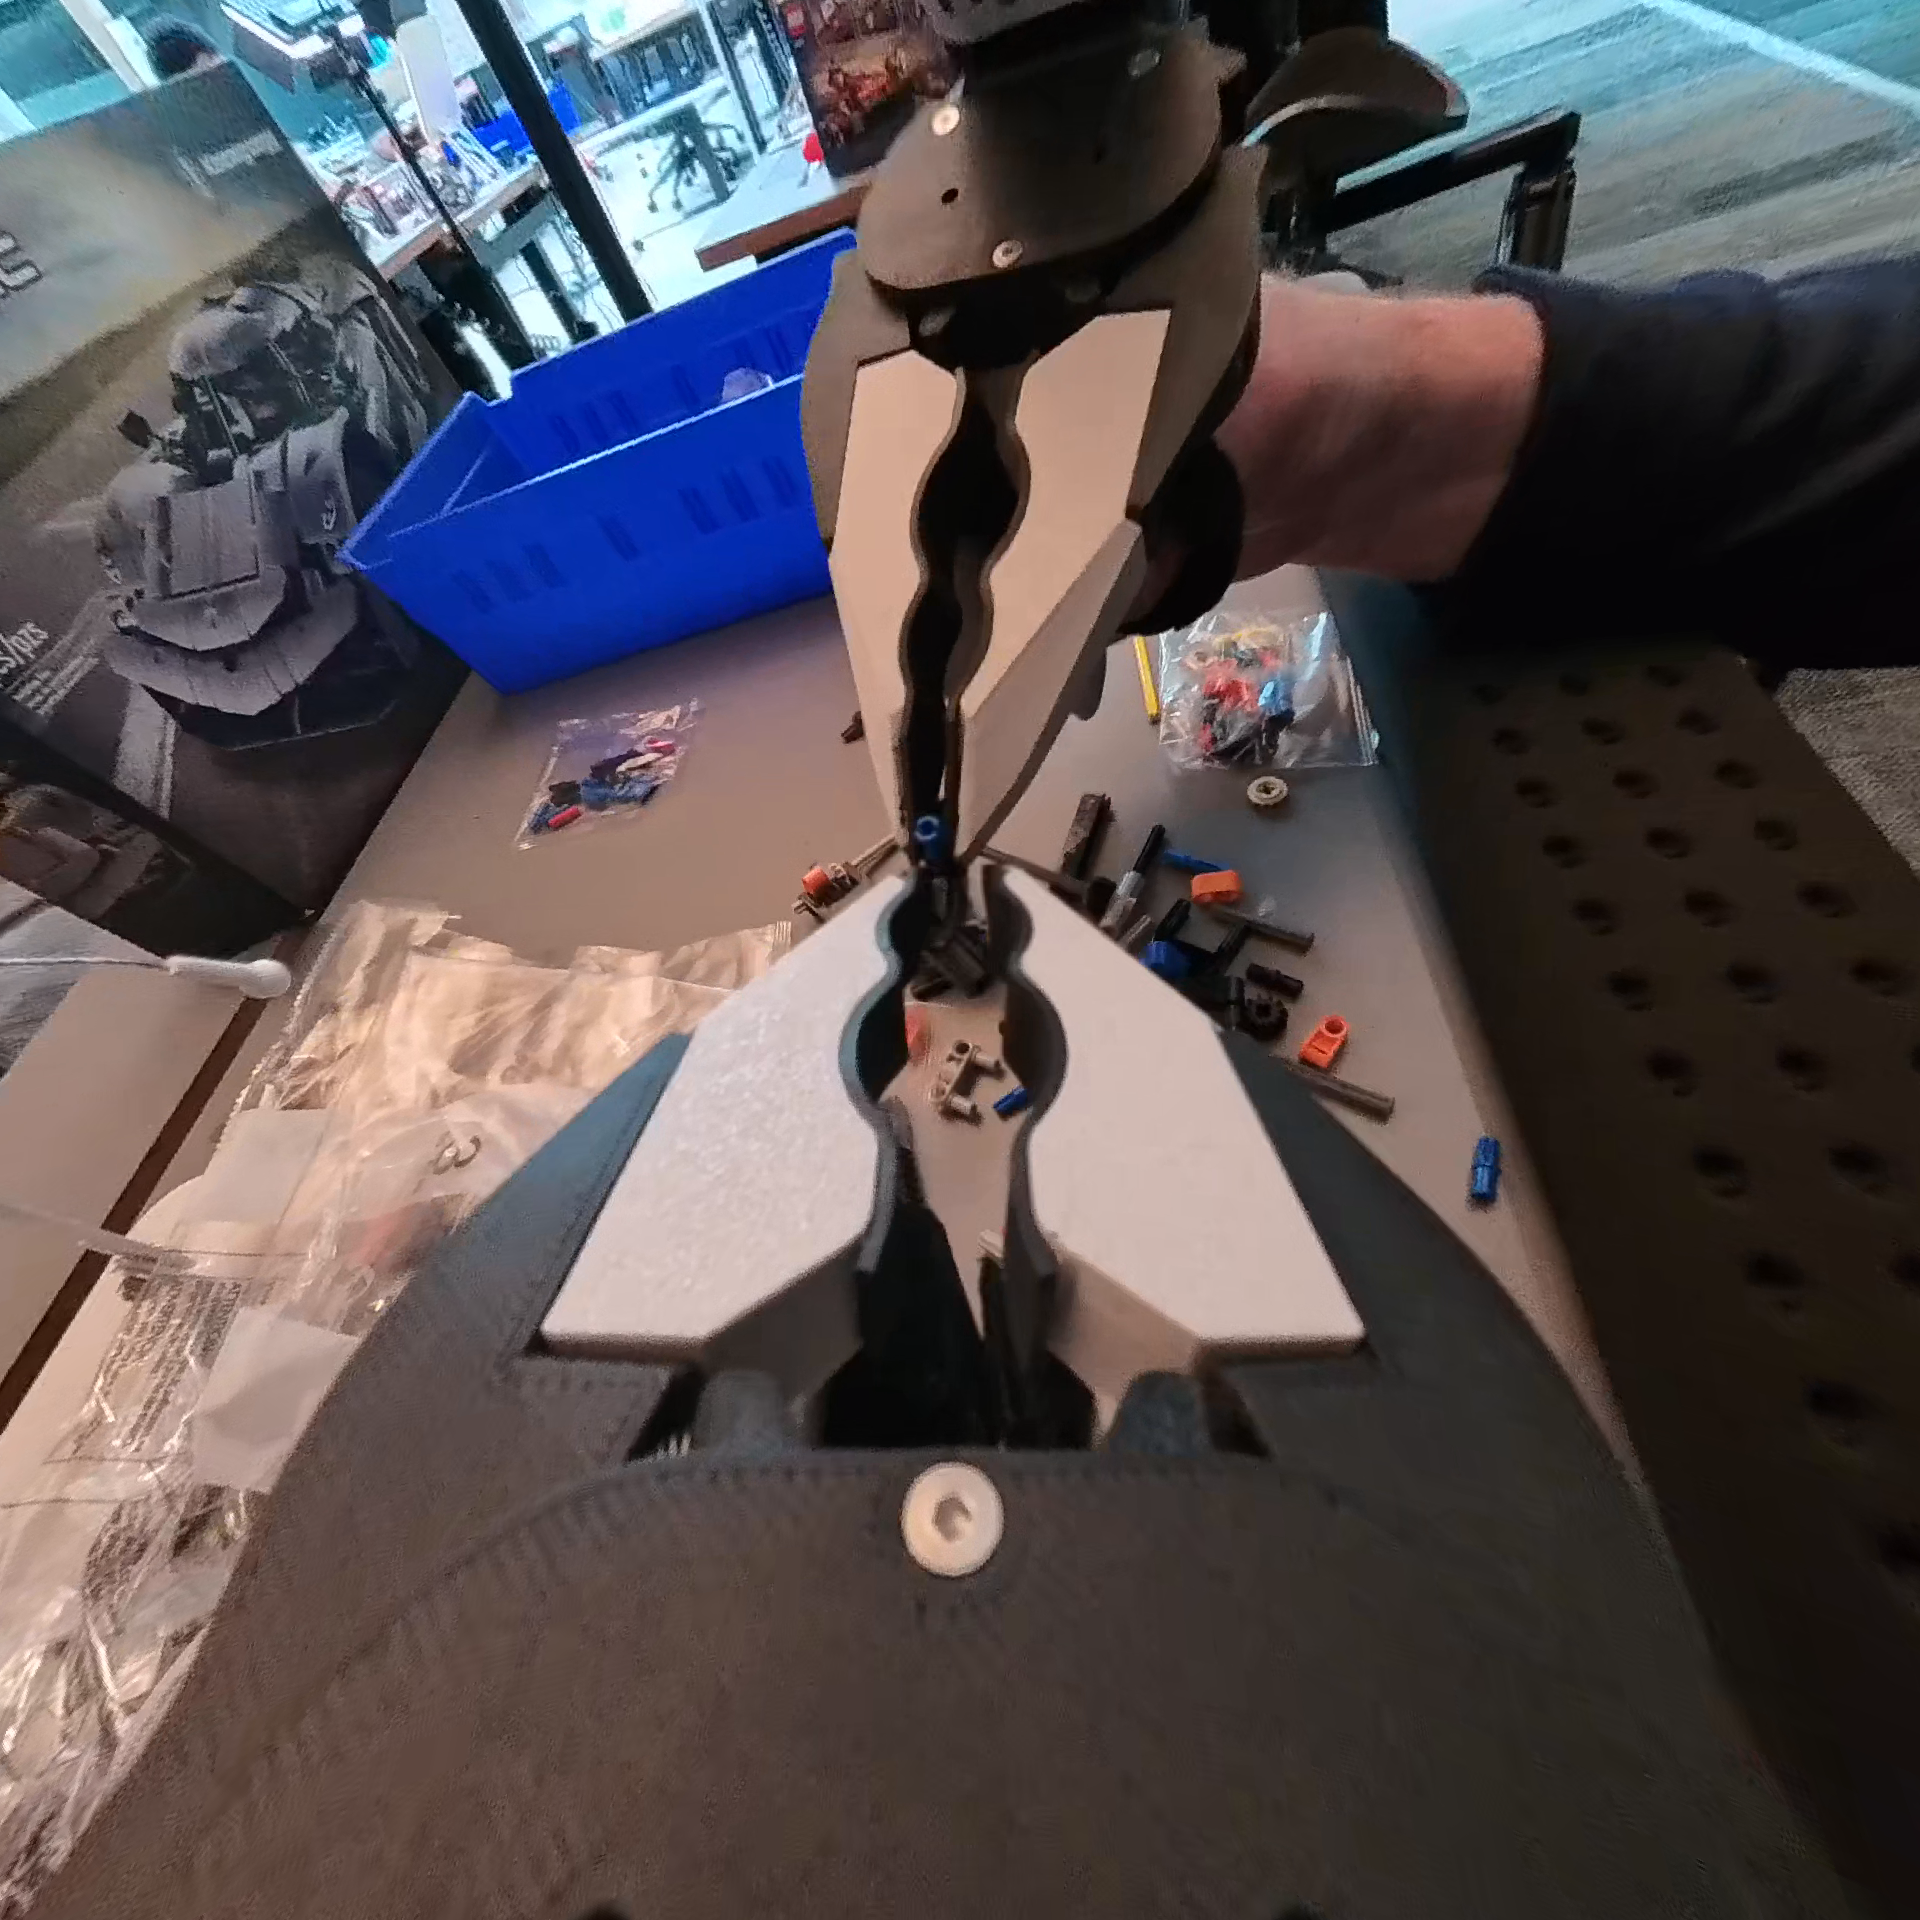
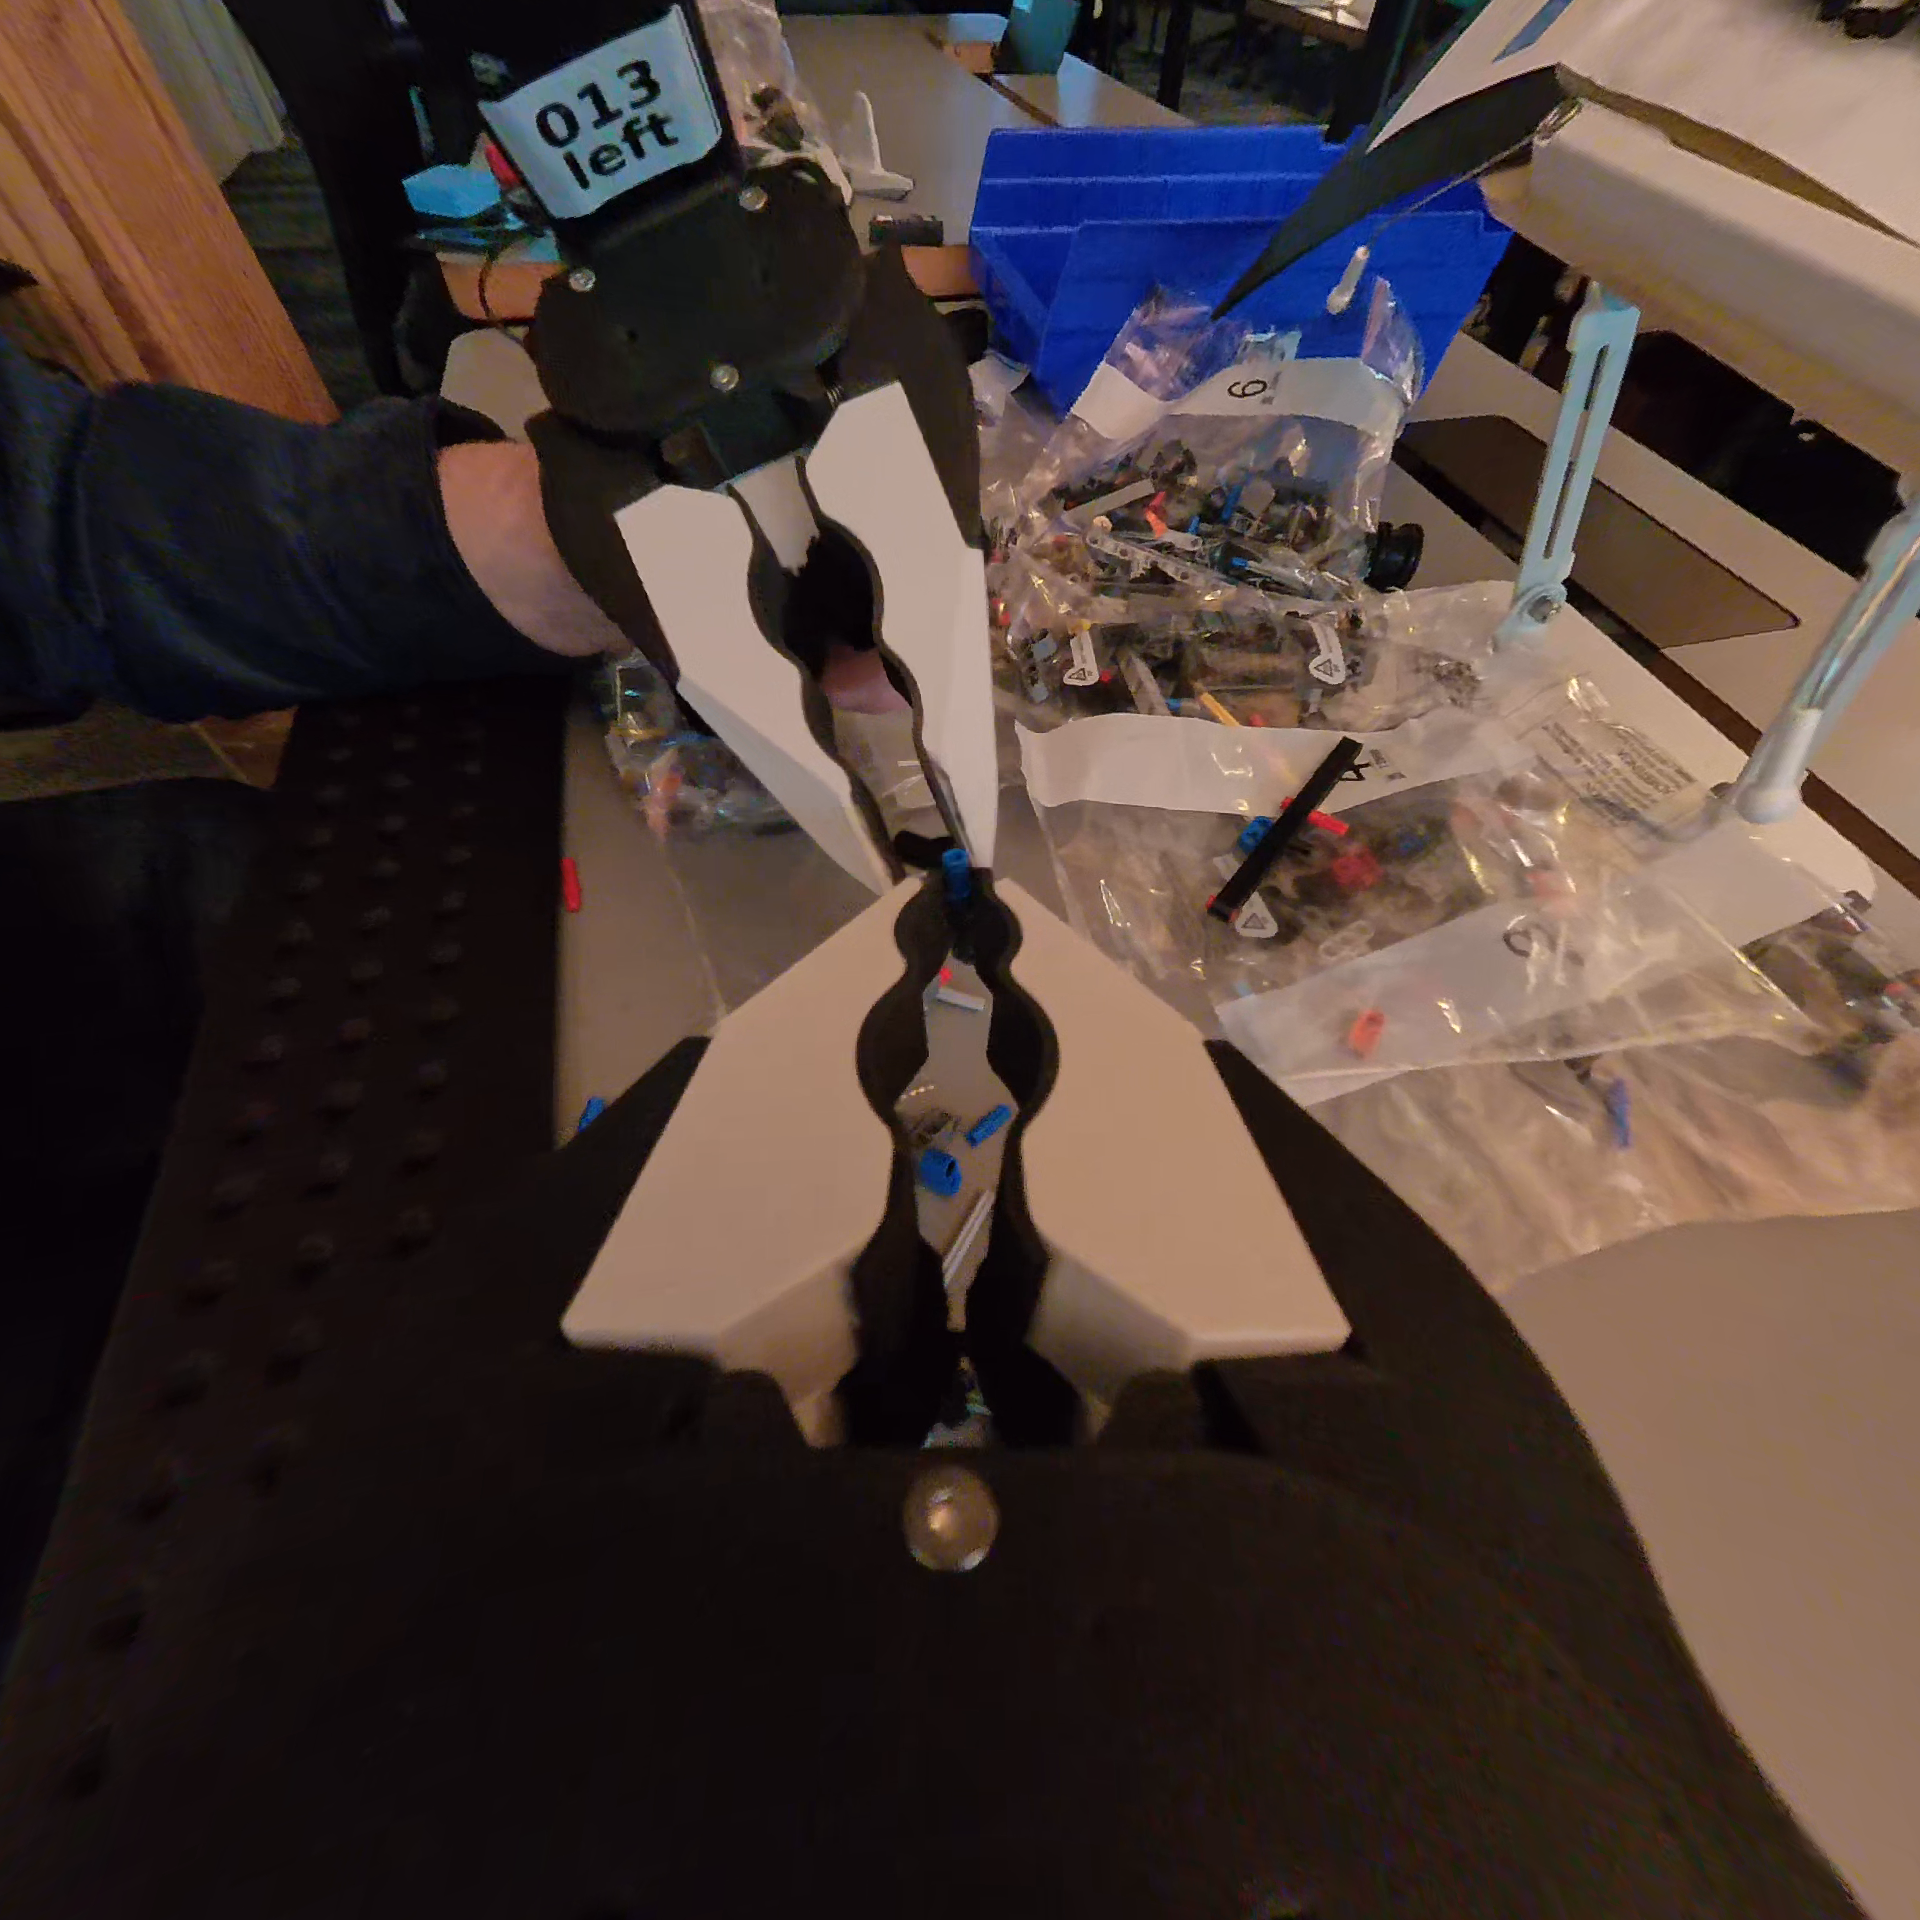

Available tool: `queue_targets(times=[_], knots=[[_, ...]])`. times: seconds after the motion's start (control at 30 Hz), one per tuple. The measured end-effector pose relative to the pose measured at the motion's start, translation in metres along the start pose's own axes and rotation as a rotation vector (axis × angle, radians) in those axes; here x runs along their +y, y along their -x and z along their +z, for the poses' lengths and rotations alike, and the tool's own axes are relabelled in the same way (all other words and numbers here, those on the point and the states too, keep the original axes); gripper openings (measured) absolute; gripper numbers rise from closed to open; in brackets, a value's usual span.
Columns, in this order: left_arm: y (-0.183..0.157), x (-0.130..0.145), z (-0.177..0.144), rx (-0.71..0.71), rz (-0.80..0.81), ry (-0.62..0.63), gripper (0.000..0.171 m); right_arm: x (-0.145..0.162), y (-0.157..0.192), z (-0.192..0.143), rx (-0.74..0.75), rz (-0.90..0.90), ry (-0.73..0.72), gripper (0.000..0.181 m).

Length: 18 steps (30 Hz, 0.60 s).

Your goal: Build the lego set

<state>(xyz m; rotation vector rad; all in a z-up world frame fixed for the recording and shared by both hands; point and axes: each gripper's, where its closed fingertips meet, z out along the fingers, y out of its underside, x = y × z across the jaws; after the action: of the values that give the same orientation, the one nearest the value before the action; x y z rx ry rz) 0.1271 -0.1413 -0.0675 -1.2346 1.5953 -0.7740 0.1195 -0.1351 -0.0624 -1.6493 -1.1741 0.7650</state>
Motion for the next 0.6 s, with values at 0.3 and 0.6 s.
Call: queue_targets(times=[0.3,0.6], knots=[[0.019,0.016,-0.017,-0.100,0.039,0.084,0.004,-0.001,-0.010,-0.018,0.072,-0.036,-0.008,0.000],[0.007,-0.004,-0.019,0.003,-0.040,-0.053,0.004,-0.013,-0.003,-0.012,-0.004,0.021,-0.118,0.015]])
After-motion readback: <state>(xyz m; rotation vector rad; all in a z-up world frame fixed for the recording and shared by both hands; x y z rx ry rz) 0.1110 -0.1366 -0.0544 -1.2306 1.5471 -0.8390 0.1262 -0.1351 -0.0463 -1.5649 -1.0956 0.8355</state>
